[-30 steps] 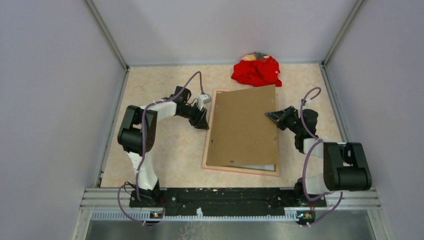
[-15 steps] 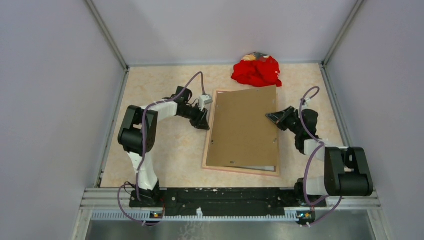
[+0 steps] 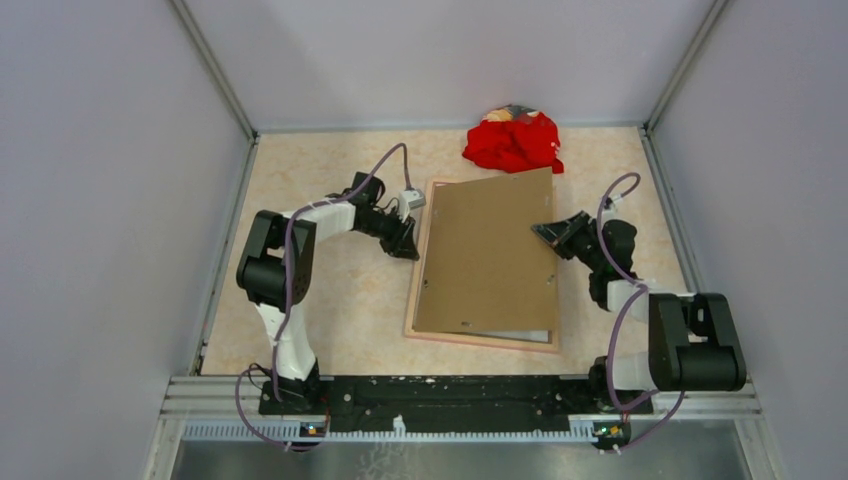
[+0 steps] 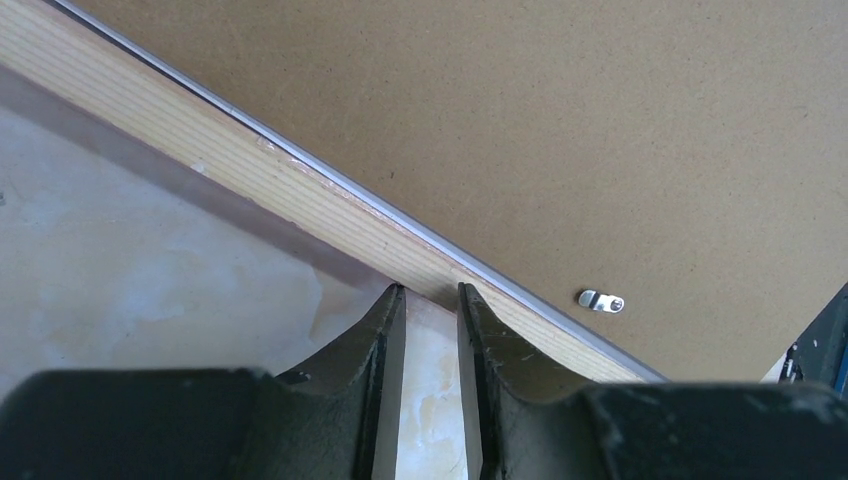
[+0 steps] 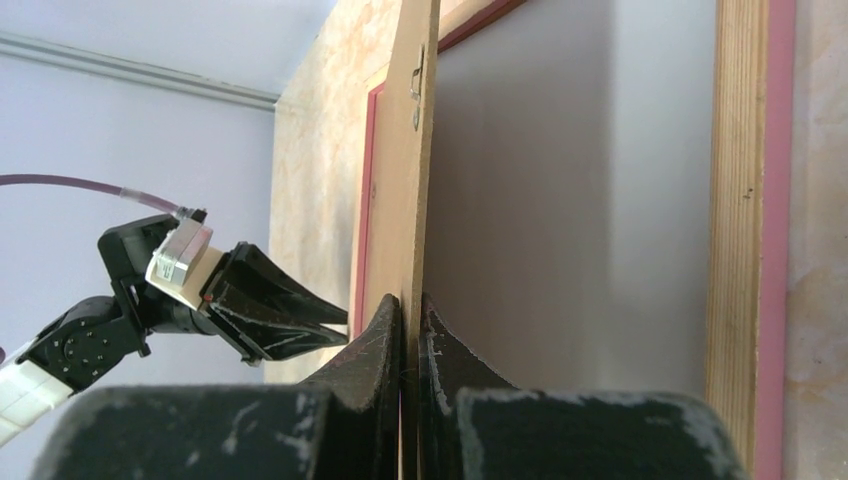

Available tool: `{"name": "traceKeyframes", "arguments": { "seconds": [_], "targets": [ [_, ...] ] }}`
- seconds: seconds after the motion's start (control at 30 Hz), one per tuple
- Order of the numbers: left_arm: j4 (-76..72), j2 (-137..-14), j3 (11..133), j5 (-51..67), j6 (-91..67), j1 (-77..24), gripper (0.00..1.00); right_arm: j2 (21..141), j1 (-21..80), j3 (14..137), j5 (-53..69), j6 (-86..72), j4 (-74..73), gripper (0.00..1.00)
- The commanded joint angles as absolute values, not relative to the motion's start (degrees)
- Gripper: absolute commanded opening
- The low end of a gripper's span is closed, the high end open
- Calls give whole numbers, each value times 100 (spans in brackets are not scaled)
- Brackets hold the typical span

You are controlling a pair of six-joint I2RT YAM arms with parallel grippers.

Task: Put the photo into the frame
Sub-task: Turn over the photo frame item on the photo frame.

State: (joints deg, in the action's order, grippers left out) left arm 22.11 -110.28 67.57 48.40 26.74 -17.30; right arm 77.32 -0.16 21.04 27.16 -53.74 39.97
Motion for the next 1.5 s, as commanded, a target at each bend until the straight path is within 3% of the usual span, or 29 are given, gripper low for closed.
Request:
{"name": "traceKeyframes", "arguments": {
  "seconds": [0.0, 0.17, 0.87, 0.93, 1.1, 1.17, 1.27, 1.37, 1.47],
  "targets": [
    [2588, -11293, 6932, 4747, 2962, -1784, 30, 7843, -35, 2028, 2218, -4938, 4814, 0],
    [2605, -11312, 6959, 4747, 2997, -1784, 29, 7871, 121, 1850, 2279, -4959, 5395, 0],
    [2651, -11355, 7048, 4672, 3032, -1872, 29, 8637, 309, 2266, 2758, -5017, 5186, 0],
    [2653, -11350, 7053, 4676, 3023, -1880, 29, 8549, 394, 2435, 2728, -4806, 4653, 9],
    [2789, -11273, 7165, 4655, 3028, -1872, 31, 8063, 761, 3132, 2136, -3660, 2411, 49],
    [2832, -11204, 7215, 4643, 3007, -1870, 36, 7905, 879, 3365, 1839, -3296, 1723, 61],
    [2898, -11131, 7291, 4589, 2995, -1868, 47, 7811, 971, 3720, 1539, -2932, 847, 69],
    [2920, -11031, 7321, 4515, 2980, -1862, 54, 7780, 1155, 4102, 1198, -2571, 93, 98],
    [2950, -10938, 7314, 4450, 2979, -1852, 57, 7810, 1379, 4481, 789, -2278, -601, 99]
  ]
}}
